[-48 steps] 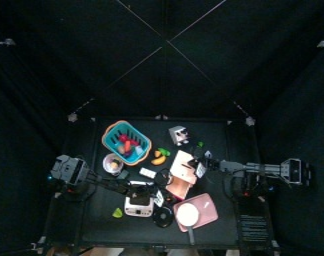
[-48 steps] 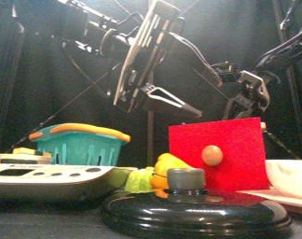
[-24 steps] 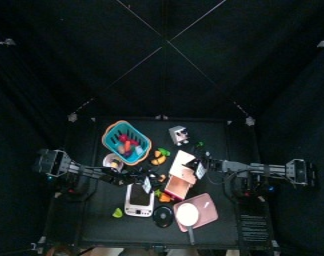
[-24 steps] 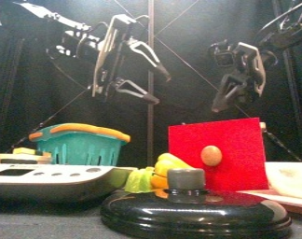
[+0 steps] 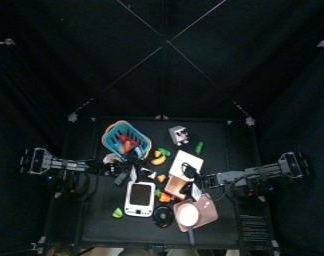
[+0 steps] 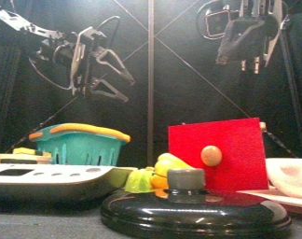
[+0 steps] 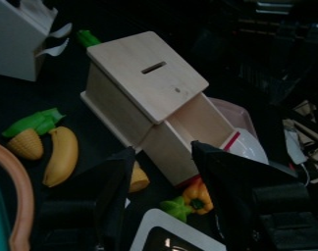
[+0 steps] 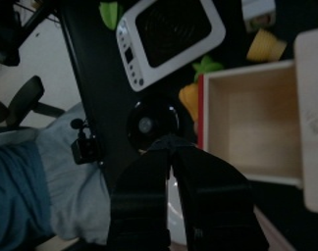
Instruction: Grab squash
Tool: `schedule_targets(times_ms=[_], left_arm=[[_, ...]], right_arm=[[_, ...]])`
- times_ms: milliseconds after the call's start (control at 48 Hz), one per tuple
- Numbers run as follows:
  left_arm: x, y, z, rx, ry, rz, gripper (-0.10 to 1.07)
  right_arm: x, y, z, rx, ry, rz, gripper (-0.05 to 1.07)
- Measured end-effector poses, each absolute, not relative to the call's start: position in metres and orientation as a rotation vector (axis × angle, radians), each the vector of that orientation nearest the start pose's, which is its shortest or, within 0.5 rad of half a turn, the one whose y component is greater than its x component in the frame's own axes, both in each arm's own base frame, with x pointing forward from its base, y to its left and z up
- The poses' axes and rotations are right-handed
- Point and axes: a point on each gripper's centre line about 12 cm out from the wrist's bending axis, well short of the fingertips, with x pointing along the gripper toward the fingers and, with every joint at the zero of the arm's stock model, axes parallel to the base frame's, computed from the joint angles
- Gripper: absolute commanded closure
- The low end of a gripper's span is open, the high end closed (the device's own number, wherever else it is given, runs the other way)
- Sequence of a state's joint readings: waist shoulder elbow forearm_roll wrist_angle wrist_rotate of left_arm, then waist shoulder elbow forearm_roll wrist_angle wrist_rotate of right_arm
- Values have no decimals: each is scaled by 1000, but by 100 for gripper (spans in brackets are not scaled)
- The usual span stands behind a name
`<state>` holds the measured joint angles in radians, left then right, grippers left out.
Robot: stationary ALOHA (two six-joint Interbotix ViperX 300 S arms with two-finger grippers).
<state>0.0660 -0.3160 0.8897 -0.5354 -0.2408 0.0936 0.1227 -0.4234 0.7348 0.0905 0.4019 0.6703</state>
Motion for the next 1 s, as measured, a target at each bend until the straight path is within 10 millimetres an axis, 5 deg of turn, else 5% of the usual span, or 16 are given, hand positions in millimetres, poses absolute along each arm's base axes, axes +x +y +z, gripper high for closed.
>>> schedule_targets(times_ms=[458,750,1000], left_arm=[[307,33,216,-337,351,235,11],[303,33,211,-326,338,243,11],[303,34,212,-325,330,245,11]], right_arm=[[337,45,257,862,978,-328,61],[374,63,225,646,1023,-329,58],[412,84,209,455,991,-284,37]])
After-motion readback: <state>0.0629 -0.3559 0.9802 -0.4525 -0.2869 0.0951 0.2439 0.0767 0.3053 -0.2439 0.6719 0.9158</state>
